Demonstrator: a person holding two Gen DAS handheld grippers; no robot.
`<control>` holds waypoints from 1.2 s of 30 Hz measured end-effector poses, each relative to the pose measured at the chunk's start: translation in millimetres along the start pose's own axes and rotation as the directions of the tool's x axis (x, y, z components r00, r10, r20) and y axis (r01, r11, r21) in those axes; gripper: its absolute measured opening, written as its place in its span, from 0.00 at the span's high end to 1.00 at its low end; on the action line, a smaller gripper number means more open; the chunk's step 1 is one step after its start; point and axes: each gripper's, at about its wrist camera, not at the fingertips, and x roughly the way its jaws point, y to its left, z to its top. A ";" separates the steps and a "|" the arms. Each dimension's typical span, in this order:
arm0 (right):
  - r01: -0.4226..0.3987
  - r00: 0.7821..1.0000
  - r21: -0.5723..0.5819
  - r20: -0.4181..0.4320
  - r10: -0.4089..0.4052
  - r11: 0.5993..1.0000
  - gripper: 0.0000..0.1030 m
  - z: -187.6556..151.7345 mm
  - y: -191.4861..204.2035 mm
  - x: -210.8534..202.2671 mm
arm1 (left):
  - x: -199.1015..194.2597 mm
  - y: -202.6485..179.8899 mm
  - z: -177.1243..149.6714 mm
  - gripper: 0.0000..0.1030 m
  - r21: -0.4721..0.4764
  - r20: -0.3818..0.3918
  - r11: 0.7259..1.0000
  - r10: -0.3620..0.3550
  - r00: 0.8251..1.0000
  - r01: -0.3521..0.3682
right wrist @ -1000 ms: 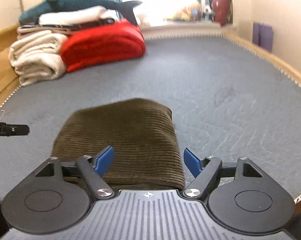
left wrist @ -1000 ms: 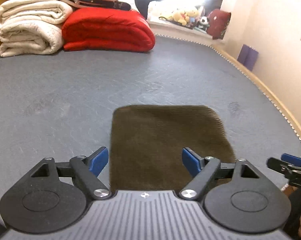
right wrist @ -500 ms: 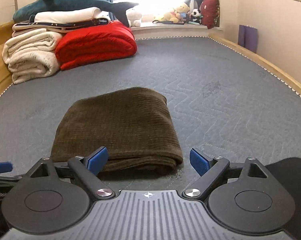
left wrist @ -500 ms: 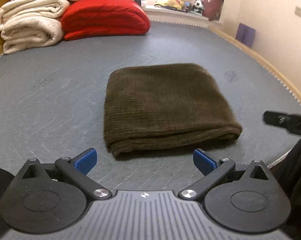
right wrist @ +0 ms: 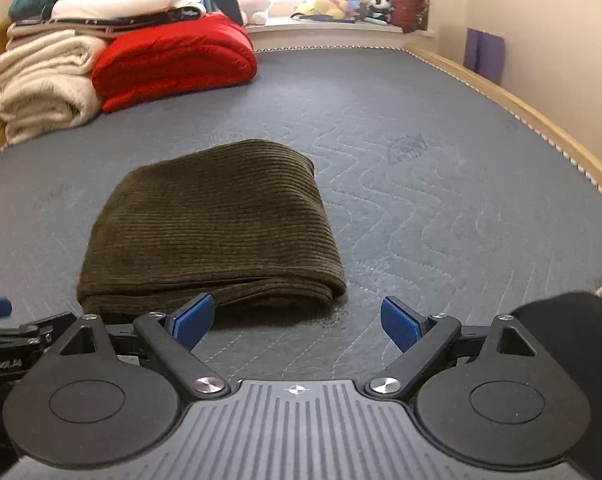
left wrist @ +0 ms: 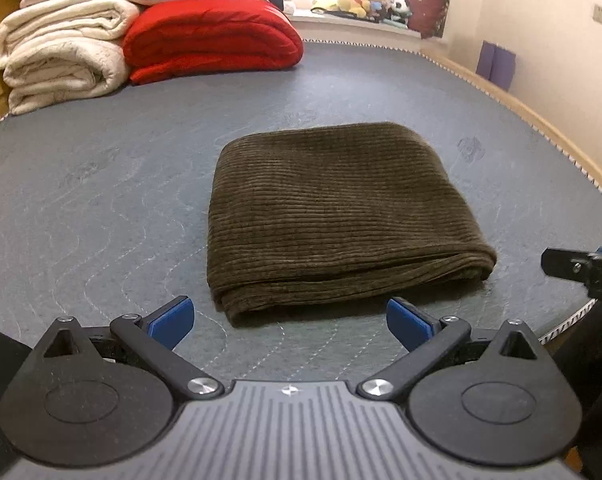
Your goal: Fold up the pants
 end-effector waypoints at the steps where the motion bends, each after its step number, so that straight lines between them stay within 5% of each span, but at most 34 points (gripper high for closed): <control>1: -0.001 1.000 -0.004 -0.001 0.001 1.000 0.12 0.5 0.1 1.0 | 1.3 -0.1 0.6 0.00 0.002 -0.003 1.000 -0.002 1.000 0.002; 36: 0.001 1.000 -0.039 -0.016 -0.001 0.999 0.12 0.5 5.7 5.0 | 5.1 5.5 1.3 0.00 0.011 -0.005 1.000 -0.019 1.000 0.019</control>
